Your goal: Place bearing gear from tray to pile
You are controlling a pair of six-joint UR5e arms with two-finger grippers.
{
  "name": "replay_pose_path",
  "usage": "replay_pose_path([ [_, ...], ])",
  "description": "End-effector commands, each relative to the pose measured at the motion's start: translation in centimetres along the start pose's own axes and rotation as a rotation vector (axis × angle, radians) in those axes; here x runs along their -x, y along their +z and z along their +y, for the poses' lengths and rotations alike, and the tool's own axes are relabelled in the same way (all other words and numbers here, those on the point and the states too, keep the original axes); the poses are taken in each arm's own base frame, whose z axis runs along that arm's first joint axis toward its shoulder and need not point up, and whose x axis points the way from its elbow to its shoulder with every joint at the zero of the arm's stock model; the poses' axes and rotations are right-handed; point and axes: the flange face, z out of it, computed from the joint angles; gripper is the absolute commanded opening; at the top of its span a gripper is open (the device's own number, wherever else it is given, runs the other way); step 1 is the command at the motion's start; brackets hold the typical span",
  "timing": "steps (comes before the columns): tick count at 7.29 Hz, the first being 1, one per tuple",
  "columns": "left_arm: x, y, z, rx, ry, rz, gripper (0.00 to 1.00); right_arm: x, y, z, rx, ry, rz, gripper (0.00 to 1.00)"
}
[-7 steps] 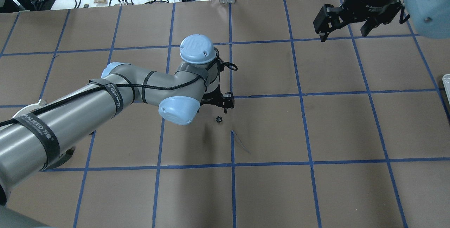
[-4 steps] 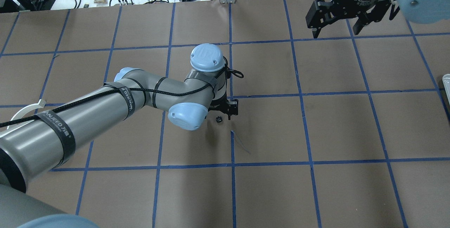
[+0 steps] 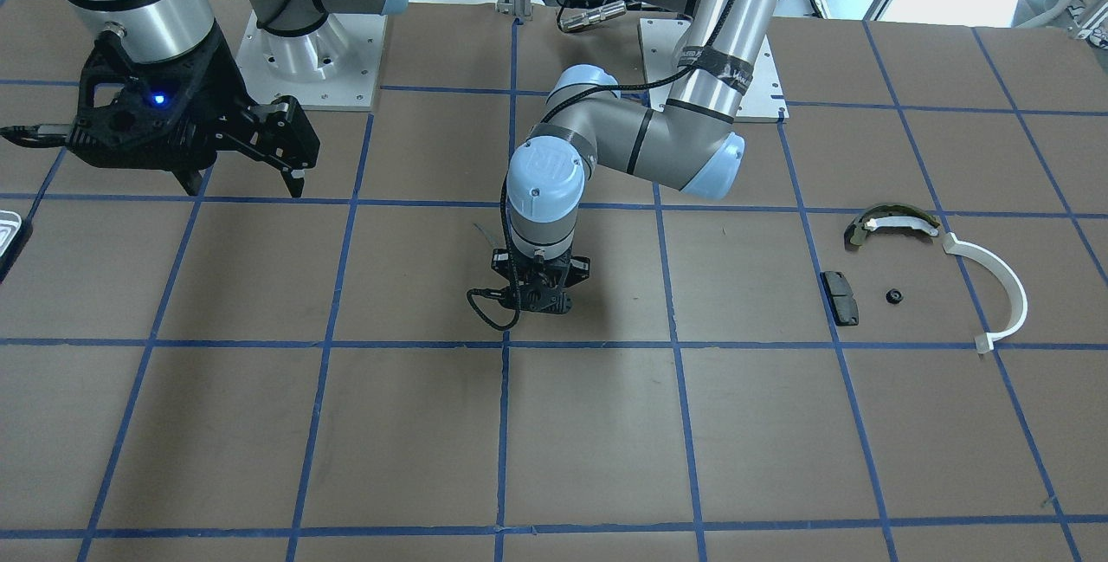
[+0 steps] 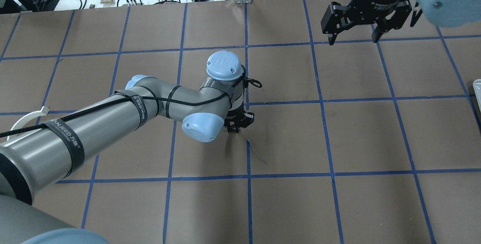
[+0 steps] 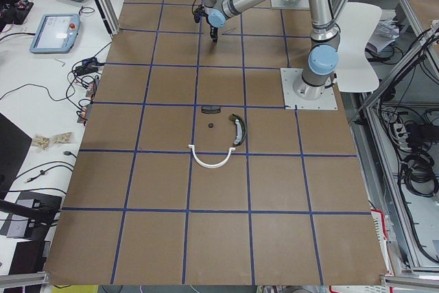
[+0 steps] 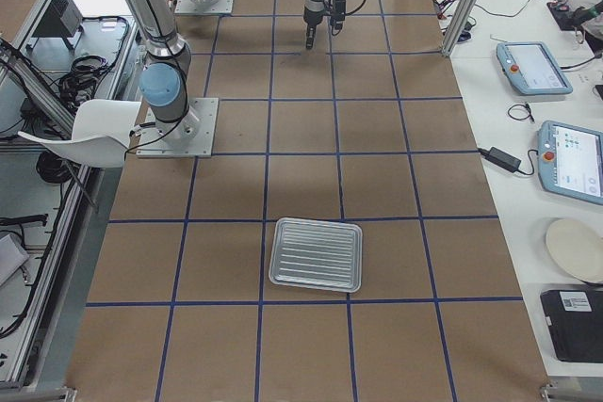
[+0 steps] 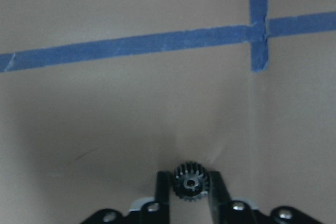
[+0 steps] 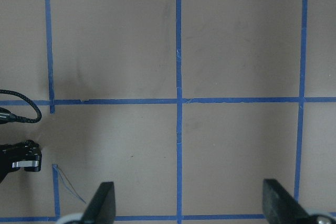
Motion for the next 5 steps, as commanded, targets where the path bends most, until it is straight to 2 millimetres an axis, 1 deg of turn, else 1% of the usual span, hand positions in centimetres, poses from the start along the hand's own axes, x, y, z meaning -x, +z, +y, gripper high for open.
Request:
replay_pose_path([
  [1,0.5,-1.6,-0.5,-0.023,0.01,-0.001,0.0,-0.1,0.1,0.0,0.002,-0.003,0.009,1.0],
  [2,4.1,-3.2,-1.7,-0.01,0.005,-0.021,0.0,-0.3,0.0,0.1,0.0,-0.002,0.006,1.0],
  [3,9.8,-6.1,-3.9,-0.001,-0.038,-0.04,0.0,-0.1,-0.8,0.6,-0.015,-0.006,0.004,1.0],
  [4,16.9,-8.6,-5.6,0.02,-0.062,-0.032,0.0,-0.5,-0.9,0.3,-0.022,0.003,0.001,1.0],
  [5,24.9,-10.6,-6.2,0.034,-0.1,-0.031,0.0,-0.6,-0.6,0.2,-0.018,0.006,0.007,1.0],
])
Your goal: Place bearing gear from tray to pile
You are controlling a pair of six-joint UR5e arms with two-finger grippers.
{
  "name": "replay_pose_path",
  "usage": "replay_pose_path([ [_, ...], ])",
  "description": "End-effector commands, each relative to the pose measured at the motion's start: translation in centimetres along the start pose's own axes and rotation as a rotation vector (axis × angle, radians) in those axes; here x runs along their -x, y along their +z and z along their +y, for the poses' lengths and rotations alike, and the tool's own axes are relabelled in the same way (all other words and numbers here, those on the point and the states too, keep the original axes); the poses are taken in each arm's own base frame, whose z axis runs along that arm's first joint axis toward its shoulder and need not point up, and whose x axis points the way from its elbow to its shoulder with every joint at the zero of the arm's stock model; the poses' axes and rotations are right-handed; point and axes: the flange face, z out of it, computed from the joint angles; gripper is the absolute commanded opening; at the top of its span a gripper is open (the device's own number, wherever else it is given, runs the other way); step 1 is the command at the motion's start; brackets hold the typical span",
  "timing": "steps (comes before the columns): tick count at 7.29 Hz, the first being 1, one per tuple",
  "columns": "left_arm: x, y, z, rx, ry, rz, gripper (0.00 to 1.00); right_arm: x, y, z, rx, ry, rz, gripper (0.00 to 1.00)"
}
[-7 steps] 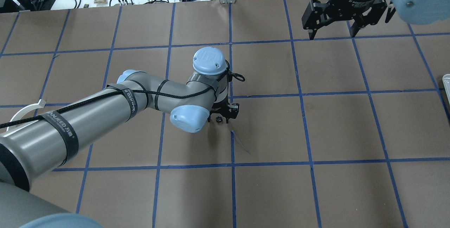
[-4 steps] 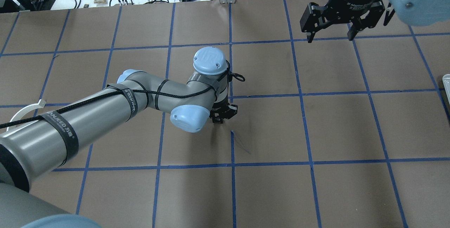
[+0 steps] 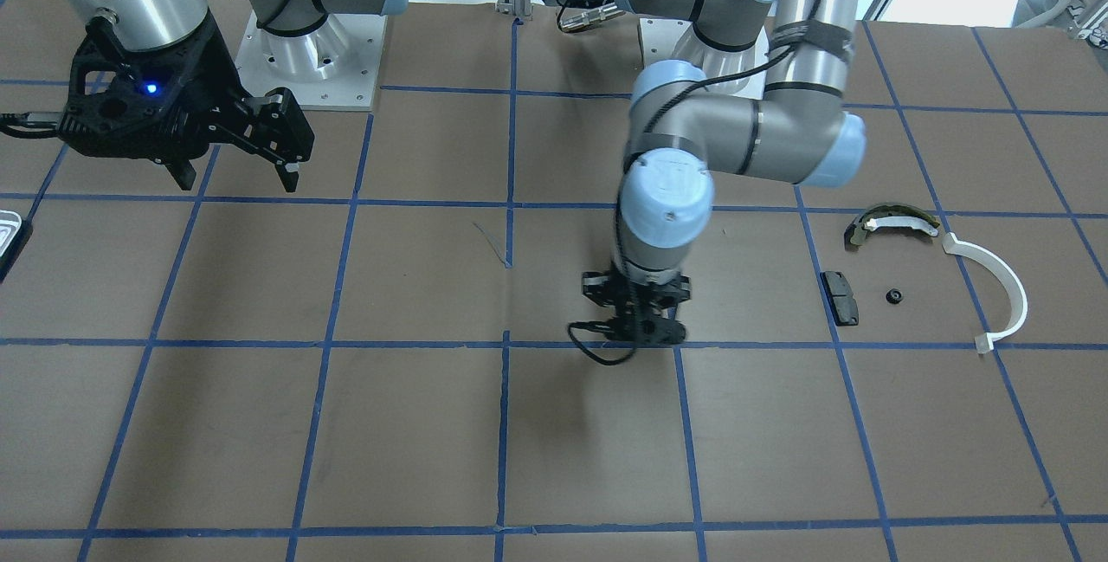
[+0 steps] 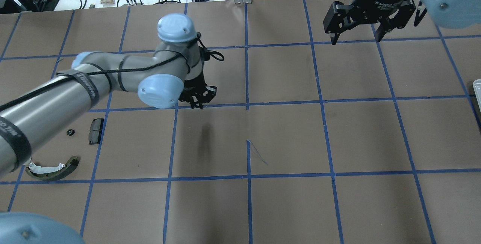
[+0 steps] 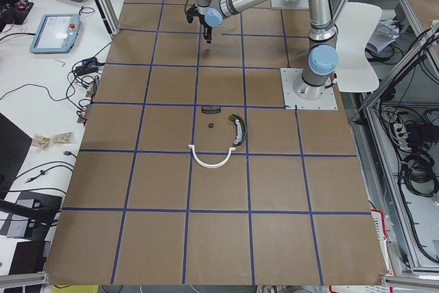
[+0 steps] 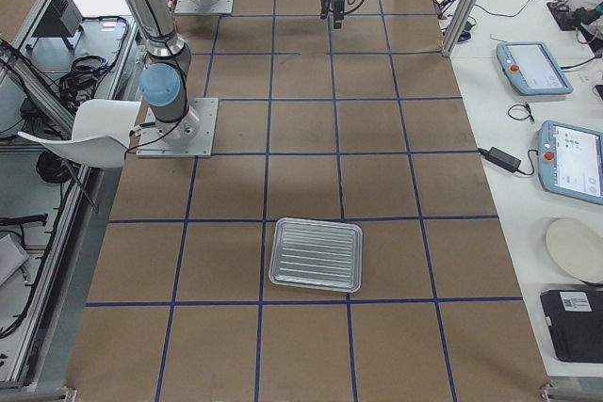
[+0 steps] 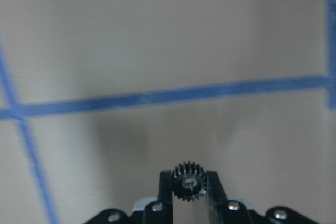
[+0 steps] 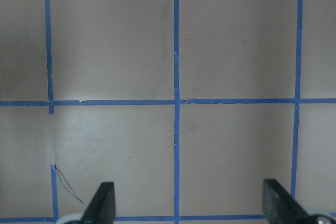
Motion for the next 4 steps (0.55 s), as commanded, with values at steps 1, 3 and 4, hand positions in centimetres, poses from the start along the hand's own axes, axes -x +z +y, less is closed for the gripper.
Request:
replay_pose_path([
  [1,17.1,-3.0,-1.2,0.029,-0.048,-0.036,0.0,-0.2,0.1,-0.1,-0.003,0.003,0.001,1.0],
  [3,31.8,0.1,1.6,0.099,-0.091,0.011,0.0,0.0,0.0,0.1,-0.004,0.005,-0.005,1.0],
  [4,38.1,1.4,3.5,0.108,-0.09,0.038,0.0,0.0,0.6,0.2,0.006,0.002,-0.002,1.0],
])
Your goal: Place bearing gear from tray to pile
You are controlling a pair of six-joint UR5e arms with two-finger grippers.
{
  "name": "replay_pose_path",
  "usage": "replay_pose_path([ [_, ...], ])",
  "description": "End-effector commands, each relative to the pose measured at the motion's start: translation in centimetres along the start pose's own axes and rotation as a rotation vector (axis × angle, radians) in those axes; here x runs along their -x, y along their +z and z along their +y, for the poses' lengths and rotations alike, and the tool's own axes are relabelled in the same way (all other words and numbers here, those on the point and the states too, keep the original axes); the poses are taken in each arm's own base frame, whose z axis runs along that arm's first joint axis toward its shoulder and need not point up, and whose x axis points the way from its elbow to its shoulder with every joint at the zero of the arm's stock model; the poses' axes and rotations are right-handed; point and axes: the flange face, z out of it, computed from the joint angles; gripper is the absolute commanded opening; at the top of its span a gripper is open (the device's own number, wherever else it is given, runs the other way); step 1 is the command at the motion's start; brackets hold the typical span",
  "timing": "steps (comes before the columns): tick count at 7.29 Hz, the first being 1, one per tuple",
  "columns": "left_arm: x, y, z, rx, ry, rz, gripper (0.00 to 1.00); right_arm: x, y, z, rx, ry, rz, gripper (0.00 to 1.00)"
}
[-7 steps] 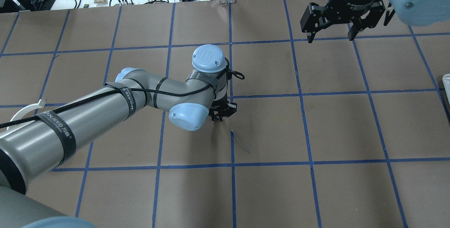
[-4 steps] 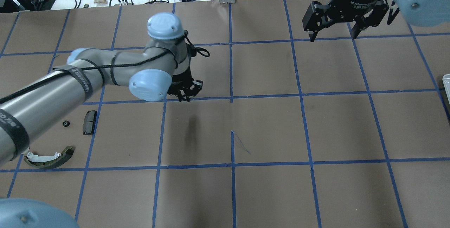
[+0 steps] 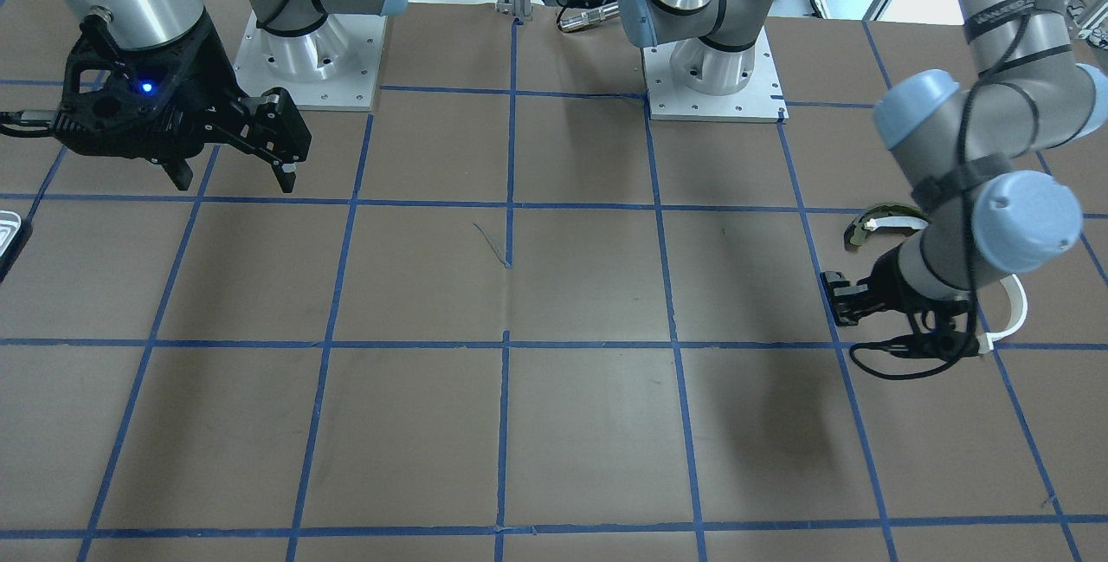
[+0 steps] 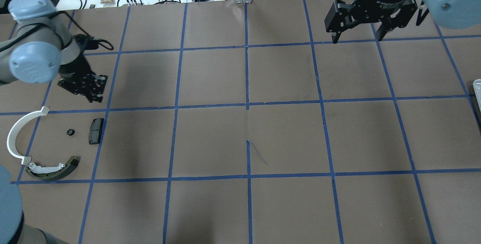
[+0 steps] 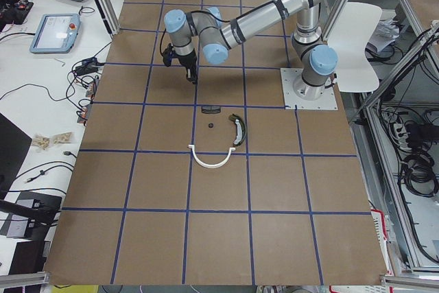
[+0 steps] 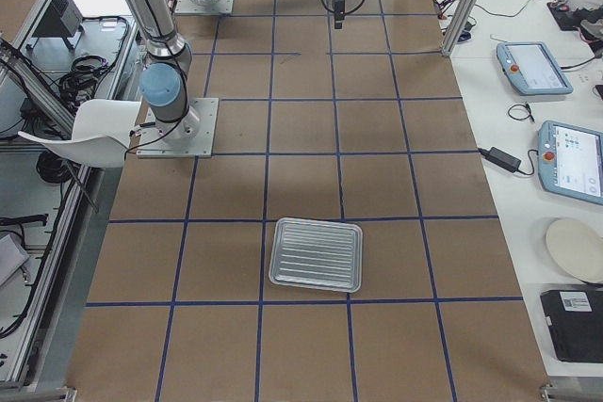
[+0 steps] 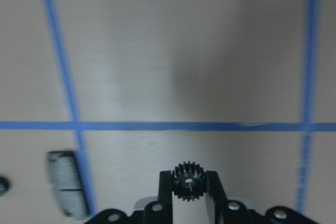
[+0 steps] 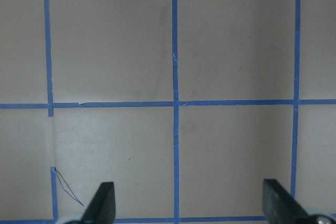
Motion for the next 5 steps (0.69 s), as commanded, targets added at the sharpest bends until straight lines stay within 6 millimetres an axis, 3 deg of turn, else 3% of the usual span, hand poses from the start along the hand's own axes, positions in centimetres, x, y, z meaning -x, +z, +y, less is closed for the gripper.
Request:
replay_pose_path([
  [1,12.8,3.6,3.0,0.031,-0.034,0.06,0.0,0.0,1.1,0.4,0.021,-0.003,0.0,1.0],
  [2,14.4,5.1,3.2,0.037,-0.063,0.075,0.0,0.0,1.3,0.4,0.025,-0.002,0.003,1.0],
  [5,14.8,8.3,2.1,0.065,-0.06,0.096,0.0,-0.1,1.6,0.5,0.031,-0.002,0.016,1.0],
])
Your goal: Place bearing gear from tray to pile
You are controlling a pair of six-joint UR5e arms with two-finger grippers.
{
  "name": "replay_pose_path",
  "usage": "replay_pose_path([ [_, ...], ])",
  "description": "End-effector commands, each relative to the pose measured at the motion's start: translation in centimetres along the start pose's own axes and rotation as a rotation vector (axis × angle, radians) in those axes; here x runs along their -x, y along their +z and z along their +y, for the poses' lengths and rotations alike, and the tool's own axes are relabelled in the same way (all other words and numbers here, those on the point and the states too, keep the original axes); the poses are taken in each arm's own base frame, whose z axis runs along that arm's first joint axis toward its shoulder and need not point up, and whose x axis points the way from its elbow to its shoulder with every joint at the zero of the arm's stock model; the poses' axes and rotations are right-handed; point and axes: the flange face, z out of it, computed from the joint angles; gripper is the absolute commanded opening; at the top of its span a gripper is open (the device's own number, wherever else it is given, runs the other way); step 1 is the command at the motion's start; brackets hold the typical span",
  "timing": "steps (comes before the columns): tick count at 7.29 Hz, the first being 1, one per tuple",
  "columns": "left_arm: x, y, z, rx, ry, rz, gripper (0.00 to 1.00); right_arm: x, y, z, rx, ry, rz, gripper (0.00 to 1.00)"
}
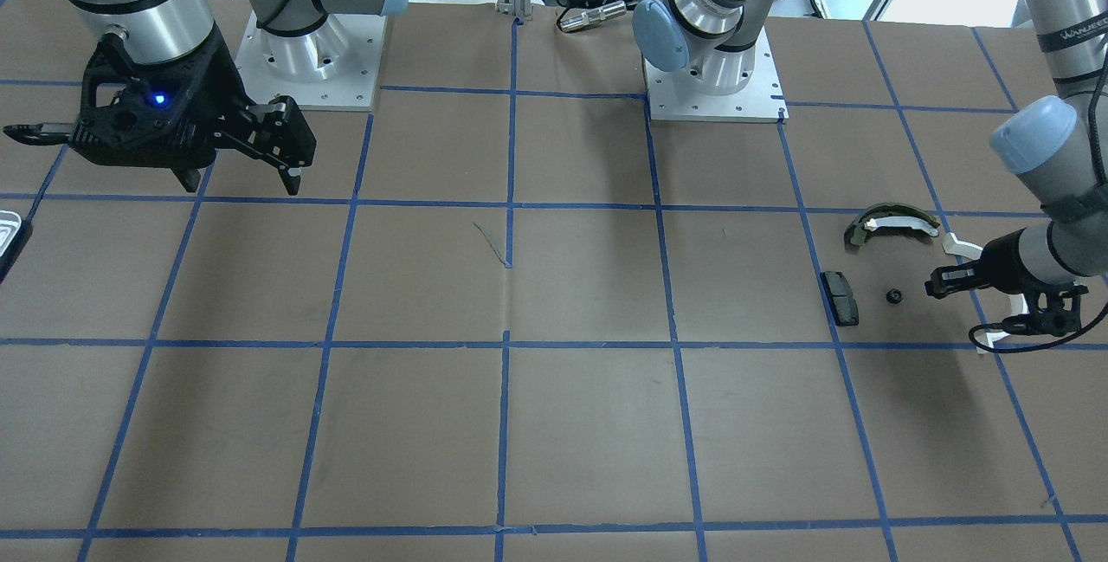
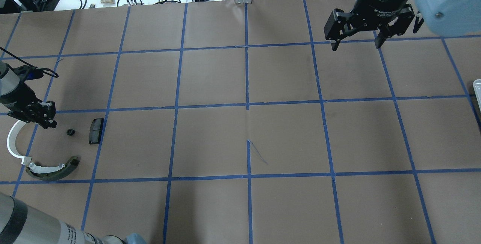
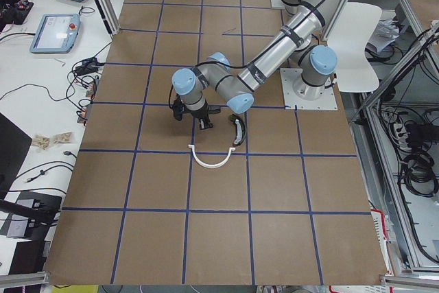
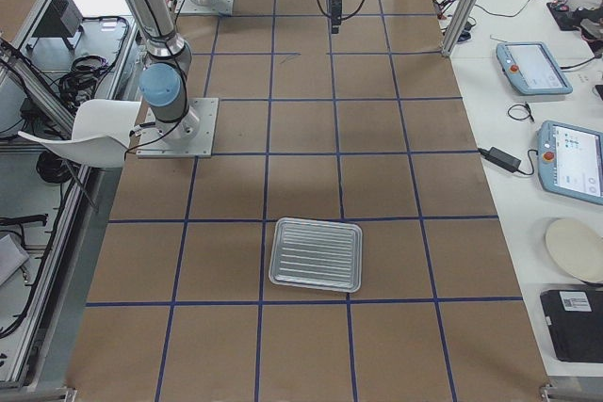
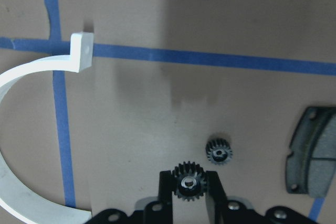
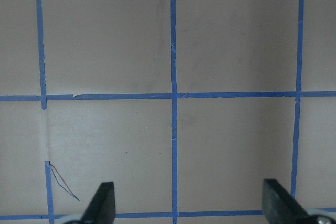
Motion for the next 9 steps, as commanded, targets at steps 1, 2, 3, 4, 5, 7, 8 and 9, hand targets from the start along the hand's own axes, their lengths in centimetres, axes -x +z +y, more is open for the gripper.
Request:
replay_pose_path([
  [1,0.3,1.7,-0.6,0.019,-0.001,0.015,0.0,0.0,0.7,0.2,0.014,-0.001,0.002,1.0],
  [2,0.3,2.1,-0.8,0.022,0.002,0.018,0.0,0.1,0.9,0.3,0.017,0.001,-0.011,1.0],
  [3,0.1,2.2,-0.8,0.023,0.004,0.022,0.0,0.2,0.8,0.3,0.016,0.002,-0.014,1.0],
  [4,0.0,2.7,-0.5,0.033,0.005,0.027,0.0,0.2,0.8,0.3,0.016,0.002,-0.014,1.0],
  [5,-0.3,3.0,-0.5,0.037,0.007,0.029,0.0,0.2,0.8,0.3,0.016,0.002,-0.014,1.0],
  [7,-0.3,2.9,-0.5,0.036,0.01,0.03,0.0,0.2,0.8,0.3,0.016,0.006,-0.014,1.0],
  [8,-0.3,2.8,-0.4,0.035,0.01,0.029,0.27,0.2,0.8,0.3,0.016,0.006,-0.014,1.0],
  [9,-0.3,2.5,-0.3,0.03,0.013,0.025,0.73,0.1,0.9,0.3,0.017,0.005,-0.011,1.0],
])
